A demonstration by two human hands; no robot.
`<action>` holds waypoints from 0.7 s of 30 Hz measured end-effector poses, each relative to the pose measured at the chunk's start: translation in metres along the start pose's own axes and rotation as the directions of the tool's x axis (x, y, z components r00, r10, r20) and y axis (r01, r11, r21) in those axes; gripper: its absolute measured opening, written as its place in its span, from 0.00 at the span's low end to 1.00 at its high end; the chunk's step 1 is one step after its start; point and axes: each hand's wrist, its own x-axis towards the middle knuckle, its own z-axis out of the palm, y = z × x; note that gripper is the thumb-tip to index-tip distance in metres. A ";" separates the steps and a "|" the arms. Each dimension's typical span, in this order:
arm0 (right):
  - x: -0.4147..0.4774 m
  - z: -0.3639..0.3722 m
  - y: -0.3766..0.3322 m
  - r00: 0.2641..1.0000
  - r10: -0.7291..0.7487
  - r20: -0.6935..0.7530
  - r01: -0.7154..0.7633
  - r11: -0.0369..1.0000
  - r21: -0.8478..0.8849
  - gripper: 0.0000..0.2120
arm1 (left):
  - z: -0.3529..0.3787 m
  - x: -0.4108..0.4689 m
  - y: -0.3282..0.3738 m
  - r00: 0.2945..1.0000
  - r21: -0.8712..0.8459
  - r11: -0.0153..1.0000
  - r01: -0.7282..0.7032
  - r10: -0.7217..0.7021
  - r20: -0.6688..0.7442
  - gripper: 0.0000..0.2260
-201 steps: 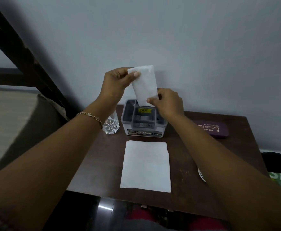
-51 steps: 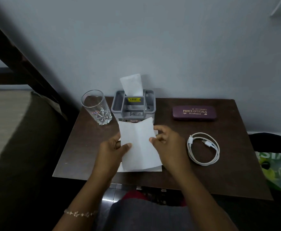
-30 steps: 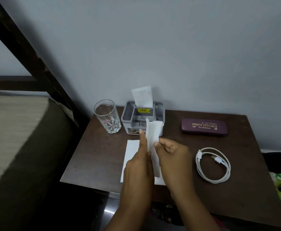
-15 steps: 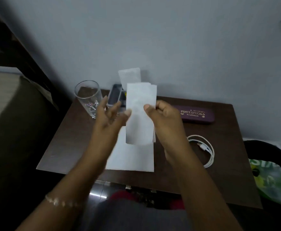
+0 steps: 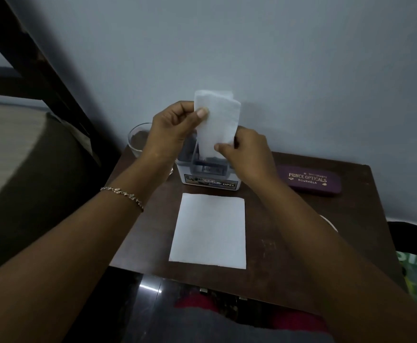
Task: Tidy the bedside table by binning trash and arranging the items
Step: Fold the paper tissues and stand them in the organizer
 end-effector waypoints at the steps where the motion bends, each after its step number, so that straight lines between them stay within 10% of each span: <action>1: 0.005 0.003 0.002 1.000 -0.011 -0.011 0.010 0.999 -0.051 0.13 | 0.000 0.002 -0.003 1.000 0.008 1.000 -0.006 0.006 -0.013 0.03; 8: 0.010 0.020 0.012 0.992 -0.127 -0.006 0.118 0.941 -0.316 0.12 | 0.005 0.010 -0.012 0.993 0.112 0.994 -0.011 0.024 -0.117 0.04; 21: 0.016 0.007 0.019 0.997 -0.060 -0.041 0.049 0.970 -0.239 0.13 | 0.001 0.024 -0.030 0.994 0.348 0.937 -0.008 0.046 -0.102 0.09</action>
